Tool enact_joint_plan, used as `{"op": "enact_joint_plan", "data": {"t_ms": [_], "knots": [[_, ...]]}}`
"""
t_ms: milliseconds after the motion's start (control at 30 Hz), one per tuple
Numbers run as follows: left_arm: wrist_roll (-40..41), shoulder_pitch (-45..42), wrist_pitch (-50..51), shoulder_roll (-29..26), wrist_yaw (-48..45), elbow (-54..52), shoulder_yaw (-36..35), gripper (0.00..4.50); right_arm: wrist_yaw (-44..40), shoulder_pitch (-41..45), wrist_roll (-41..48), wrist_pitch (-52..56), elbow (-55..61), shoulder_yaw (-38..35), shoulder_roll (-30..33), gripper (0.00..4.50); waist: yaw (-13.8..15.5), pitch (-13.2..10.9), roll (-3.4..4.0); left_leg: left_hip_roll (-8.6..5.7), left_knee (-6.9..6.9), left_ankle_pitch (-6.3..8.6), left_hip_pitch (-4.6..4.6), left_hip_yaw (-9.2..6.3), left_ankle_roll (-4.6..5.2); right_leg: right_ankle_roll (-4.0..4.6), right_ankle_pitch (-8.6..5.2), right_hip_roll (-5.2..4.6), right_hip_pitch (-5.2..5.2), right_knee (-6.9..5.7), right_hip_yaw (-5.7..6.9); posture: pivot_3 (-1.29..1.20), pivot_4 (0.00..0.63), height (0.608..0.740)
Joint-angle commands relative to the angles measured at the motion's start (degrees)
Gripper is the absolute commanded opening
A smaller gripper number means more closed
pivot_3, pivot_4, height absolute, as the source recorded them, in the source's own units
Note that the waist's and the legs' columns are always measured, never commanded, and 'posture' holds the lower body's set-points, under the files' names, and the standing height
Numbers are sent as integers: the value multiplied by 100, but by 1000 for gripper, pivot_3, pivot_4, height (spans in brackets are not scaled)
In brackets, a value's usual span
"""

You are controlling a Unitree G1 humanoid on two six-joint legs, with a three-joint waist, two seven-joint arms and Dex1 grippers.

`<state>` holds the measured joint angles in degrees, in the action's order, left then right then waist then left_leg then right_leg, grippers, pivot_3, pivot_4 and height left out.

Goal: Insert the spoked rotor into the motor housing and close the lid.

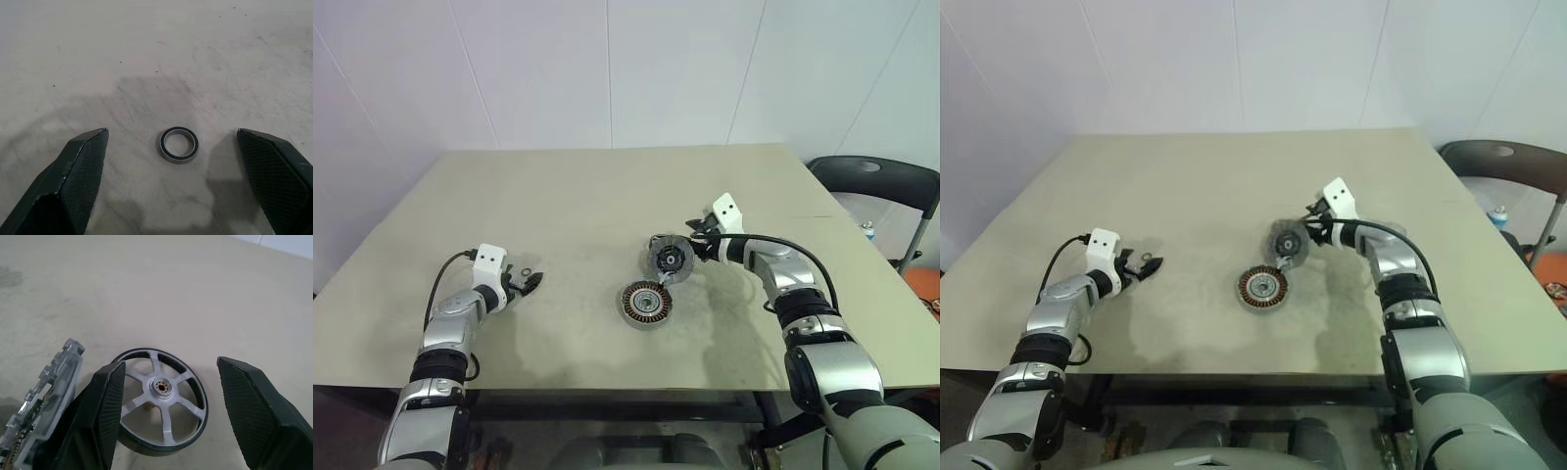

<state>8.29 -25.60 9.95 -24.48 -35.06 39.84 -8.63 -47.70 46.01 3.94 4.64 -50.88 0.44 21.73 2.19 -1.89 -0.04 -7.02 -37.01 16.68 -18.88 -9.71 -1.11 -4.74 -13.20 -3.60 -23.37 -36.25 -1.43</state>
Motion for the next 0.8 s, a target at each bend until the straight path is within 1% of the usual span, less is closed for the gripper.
{"op": "enact_joint_plan", "data": {"t_ms": [33,200,300,500,800], "knots": [[188,89,159,98,-410,-423,151,4474,-4,112,36,-91,243,-34,17,3138,-1,0,0,0,0,1,-2,0,2,0,0,0,-1,2,0,0,0,740],[270,265,230,27,-589,-1108,166,4474,1,114,13,-105,242,-32,-11,3138,-21,0,0,0,0,8,-25,9,13,0,0,0,-20,9,-4,0,0,740],[247,202,330,8,-556,-1199,188,4474,3,100,0,-117,231,-26,-20,3138,-34,0,0,2,-2,7,-48,9,12,1,1,0,-48,6,-6,0,0,740],[120,-90,97,9,-256,-419,139,4474,45,52,-31,-115,274,-6,-14,3138,-142,0,0,2,-1,7,-51,10,12,1,1,1,-51,5,-7,0,0,740],[-41,-166,-173,0,-124,148,235,4474,58,-22,-26,-69,373,-19,77,3138,-177,0,0,3,-1,6,-46,10,10,0,1,0,-48,1,-6,0,0,740]]}}
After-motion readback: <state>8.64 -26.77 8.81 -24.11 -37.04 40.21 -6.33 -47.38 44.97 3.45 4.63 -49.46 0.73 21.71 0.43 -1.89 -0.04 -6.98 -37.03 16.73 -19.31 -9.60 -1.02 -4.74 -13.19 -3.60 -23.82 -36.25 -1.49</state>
